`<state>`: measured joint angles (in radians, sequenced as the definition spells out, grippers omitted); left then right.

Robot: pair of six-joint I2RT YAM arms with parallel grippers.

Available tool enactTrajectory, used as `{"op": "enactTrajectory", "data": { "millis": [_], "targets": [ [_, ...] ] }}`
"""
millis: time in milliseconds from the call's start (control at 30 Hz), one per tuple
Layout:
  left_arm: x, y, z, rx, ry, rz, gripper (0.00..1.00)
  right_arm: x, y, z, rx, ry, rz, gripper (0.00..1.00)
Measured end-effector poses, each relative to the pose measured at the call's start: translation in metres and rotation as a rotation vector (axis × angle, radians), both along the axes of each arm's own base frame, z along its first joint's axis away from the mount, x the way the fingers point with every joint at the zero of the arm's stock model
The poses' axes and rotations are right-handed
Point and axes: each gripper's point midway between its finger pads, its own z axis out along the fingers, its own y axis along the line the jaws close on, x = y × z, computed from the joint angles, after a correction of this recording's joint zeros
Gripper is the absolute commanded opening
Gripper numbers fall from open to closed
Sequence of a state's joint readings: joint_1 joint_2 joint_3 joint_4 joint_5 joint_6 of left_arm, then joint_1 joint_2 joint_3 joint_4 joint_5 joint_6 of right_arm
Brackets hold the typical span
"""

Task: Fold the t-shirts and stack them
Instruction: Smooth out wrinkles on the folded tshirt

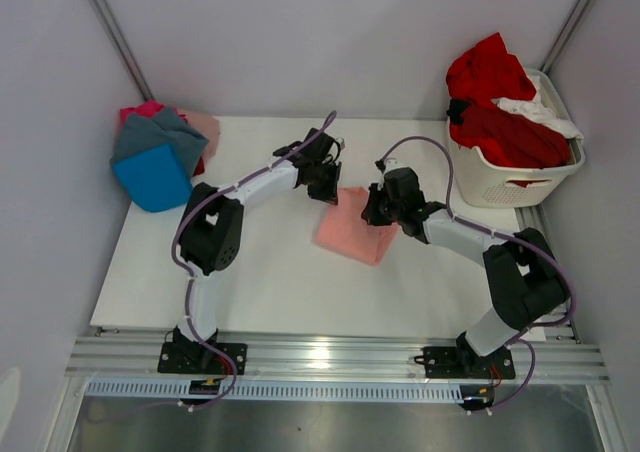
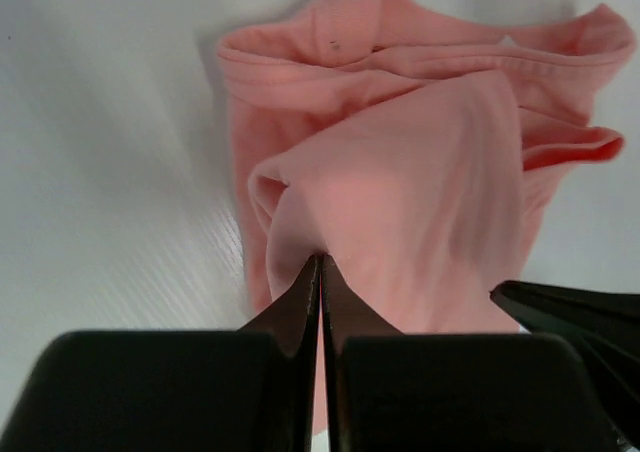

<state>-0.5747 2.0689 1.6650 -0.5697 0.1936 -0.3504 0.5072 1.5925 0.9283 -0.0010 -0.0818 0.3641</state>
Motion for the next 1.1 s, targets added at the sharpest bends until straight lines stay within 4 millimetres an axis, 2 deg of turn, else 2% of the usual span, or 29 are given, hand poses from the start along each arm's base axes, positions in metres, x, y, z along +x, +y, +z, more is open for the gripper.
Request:
{"op": "enactTrajectory", "data": {
  "millis": [67, 167, 267, 333, 467, 667, 800, 867, 933, 967, 1000, 1067, 1100],
  "targets": [
    [0.002, 0.003, -0.011, 0.017, 0.029, 0.010, 0.01, -0.006, 0.005, -0.006, 0.011, 0.031, 0.035, 0.00],
    [0.001, 0.010, -0.026, 0.040, 0.074, 0.027, 0.01, -0.015, 0.009, -0.027, 0.000, 0.113, 0.068, 0.00],
    [0.001, 0.013, -0.038, 0.058, 0.110, 0.037, 0.01, -0.027, 0.008, -0.049, -0.029, 0.197, 0.080, 0.00],
    [0.001, 0.013, -0.042, 0.062, 0.120, 0.037, 0.01, -0.033, 0.006, -0.054, -0.042, 0.225, 0.082, 0.00],
    [0.001, 0.014, -0.043, 0.062, 0.132, 0.038, 0.01, -0.043, 0.004, -0.053, -0.067, 0.242, 0.078, 0.00],
    [0.005, 0.020, -0.042, 0.055, 0.137, 0.051, 0.01, -0.069, -0.009, -0.049, -0.121, 0.269, 0.056, 0.00],
    [0.007, 0.023, -0.038, 0.046, 0.125, 0.056, 0.01, -0.074, -0.014, -0.031, -0.128, 0.234, 0.043, 0.00],
    [0.004, 0.026, -0.026, 0.035, 0.098, 0.049, 0.01, -0.071, -0.015, -0.014, -0.113, 0.187, 0.034, 0.02],
    [-0.002, 0.030, -0.004, 0.020, 0.055, 0.035, 0.05, -0.065, -0.015, 0.008, -0.091, 0.128, 0.023, 0.11],
    [-0.004, 0.032, 0.013, 0.003, 0.015, 0.027, 0.07, -0.061, -0.015, 0.020, -0.082, 0.092, 0.015, 0.15],
    [-0.007, 0.035, 0.030, -0.010, -0.023, 0.020, 0.10, -0.056, -0.015, 0.033, -0.073, 0.054, 0.007, 0.25],
    [-0.014, 0.042, 0.076, -0.047, -0.140, 0.004, 0.17, -0.049, -0.016, 0.056, -0.060, -0.015, -0.003, 0.36],
    [-0.017, 0.047, 0.102, -0.066, -0.212, 0.005, 0.19, -0.045, -0.017, 0.068, -0.055, -0.050, -0.009, 0.37]
  ]
}}
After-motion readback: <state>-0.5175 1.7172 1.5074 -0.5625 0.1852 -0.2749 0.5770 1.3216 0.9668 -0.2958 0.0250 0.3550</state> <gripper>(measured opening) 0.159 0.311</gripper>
